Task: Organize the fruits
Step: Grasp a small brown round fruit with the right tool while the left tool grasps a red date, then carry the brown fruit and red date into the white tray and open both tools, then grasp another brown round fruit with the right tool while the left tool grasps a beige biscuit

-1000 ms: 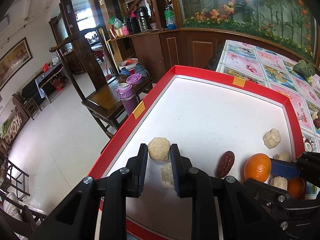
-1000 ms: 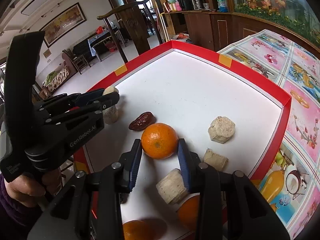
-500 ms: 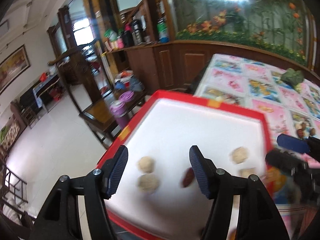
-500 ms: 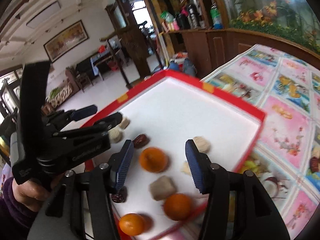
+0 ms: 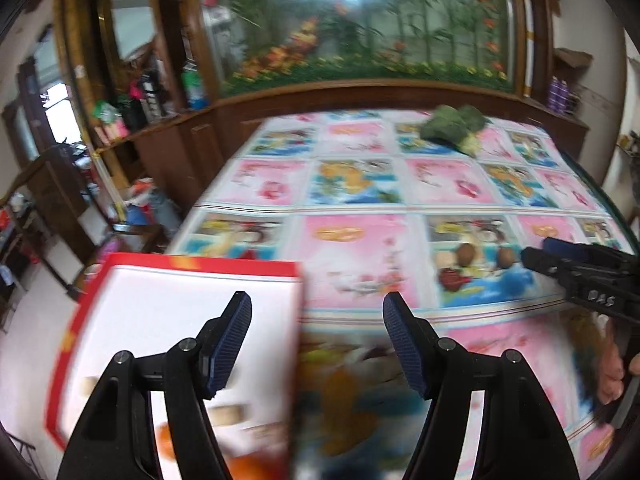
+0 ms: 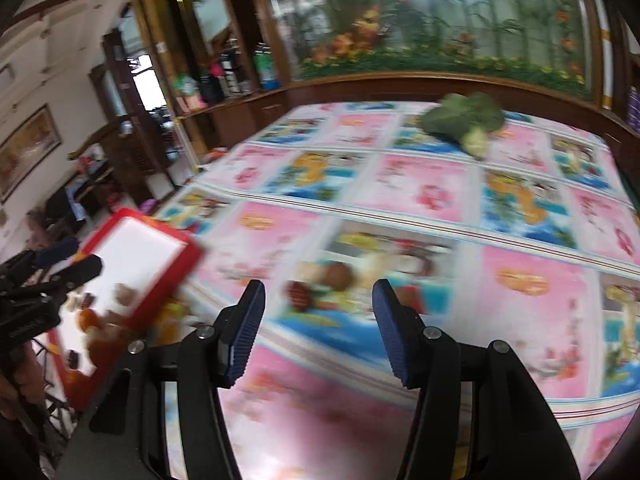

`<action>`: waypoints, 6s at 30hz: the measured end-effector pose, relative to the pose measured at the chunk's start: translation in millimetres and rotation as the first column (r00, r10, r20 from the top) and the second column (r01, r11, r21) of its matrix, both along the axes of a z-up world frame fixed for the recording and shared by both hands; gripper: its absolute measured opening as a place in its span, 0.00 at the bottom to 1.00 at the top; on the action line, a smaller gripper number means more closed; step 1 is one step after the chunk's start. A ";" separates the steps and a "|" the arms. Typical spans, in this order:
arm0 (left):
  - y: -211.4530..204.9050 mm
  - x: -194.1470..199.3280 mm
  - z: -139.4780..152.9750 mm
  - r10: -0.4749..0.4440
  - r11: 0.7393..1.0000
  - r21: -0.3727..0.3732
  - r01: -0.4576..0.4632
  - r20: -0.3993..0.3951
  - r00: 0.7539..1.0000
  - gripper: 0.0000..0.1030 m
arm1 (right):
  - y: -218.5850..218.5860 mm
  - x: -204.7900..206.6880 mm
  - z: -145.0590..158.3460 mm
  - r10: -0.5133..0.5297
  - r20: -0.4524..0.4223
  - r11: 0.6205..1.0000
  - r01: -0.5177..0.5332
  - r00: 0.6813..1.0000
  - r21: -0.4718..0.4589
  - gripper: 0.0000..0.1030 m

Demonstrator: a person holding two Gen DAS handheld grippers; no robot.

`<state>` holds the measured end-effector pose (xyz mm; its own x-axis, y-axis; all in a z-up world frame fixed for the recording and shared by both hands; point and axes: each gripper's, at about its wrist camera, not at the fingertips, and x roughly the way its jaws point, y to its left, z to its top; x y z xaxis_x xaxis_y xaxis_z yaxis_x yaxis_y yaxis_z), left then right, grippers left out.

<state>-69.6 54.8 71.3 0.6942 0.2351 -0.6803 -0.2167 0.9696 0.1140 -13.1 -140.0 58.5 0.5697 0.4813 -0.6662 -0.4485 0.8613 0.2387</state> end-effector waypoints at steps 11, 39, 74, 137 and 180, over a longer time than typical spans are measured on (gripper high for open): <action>-37.8 40.3 -29.5 -0.066 0.998 -0.011 0.066 -0.101 0.993 0.66 | 7.3 29.7 -28.5 0.001 -0.066 0.996 -0.007 0.998 -0.085 0.50; -69.5 88.1 -59.3 -0.151 0.985 -0.110 0.132 -0.186 0.971 0.27 | -30.9 36.2 1.4 -0.141 -0.096 0.989 0.136 0.985 -0.054 0.25; -43.7 -36.3 28.1 -0.036 0.999 0.026 0.032 0.146 0.989 0.27 | 8.5 -23.5 21.2 -0.024 0.071 0.987 0.013 0.997 0.161 0.25; 150.3 -82.2 -10.7 0.360 0.931 0.055 -0.360 0.011 0.933 0.27 | 234.2 -49.8 -5.9 0.286 -0.120 0.949 -0.264 0.951 0.171 0.26; 68.8 -54.7 32.2 0.265 0.942 0.198 -0.271 0.060 0.963 0.72 | 106.1 -6.3 20.7 0.096 -0.033 0.963 -0.085 0.995 0.257 0.48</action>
